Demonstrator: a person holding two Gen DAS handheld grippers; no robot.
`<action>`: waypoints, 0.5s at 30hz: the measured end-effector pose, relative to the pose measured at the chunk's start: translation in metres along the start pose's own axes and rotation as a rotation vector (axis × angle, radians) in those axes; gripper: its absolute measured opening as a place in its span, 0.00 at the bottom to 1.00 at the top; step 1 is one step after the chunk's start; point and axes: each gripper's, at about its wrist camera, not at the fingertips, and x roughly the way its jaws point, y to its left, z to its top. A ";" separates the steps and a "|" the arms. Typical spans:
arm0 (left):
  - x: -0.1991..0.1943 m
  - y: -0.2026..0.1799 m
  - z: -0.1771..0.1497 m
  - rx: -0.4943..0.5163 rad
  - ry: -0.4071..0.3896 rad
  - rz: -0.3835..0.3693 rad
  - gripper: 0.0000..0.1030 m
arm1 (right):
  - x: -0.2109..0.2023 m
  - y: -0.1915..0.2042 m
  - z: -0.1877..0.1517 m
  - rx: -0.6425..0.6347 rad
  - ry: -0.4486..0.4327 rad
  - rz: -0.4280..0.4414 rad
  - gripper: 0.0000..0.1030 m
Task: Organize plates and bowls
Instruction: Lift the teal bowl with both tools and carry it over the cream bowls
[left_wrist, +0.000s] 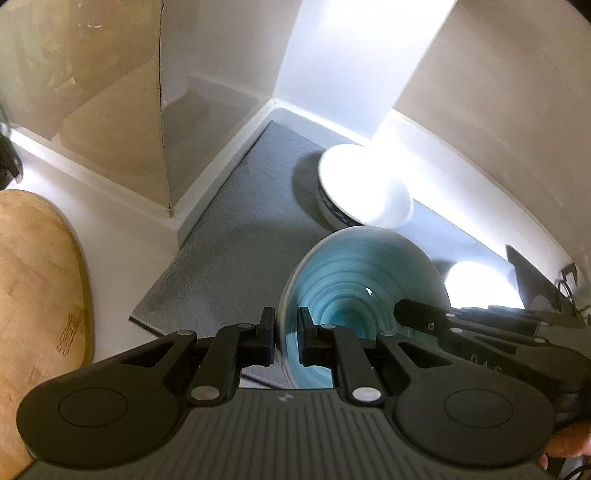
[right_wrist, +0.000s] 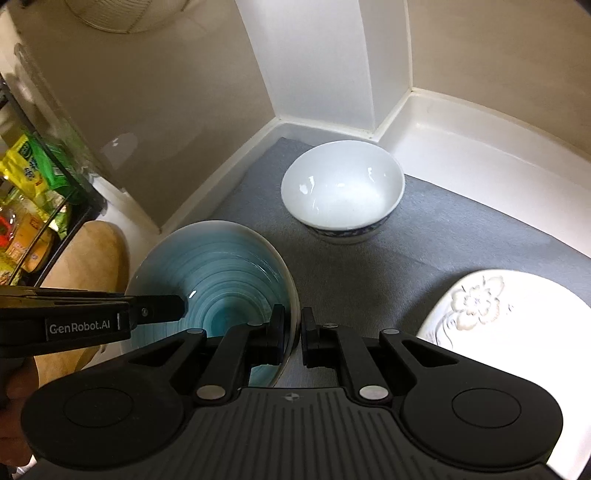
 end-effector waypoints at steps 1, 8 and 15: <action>-0.004 -0.002 -0.004 0.007 0.000 -0.002 0.12 | -0.005 0.001 -0.003 0.001 -0.002 0.001 0.09; -0.026 -0.011 -0.036 0.043 0.024 -0.016 0.12 | -0.034 0.004 -0.032 0.004 -0.001 -0.003 0.09; -0.030 -0.018 -0.070 0.062 0.081 -0.022 0.12 | -0.047 0.008 -0.061 0.007 0.005 -0.026 0.09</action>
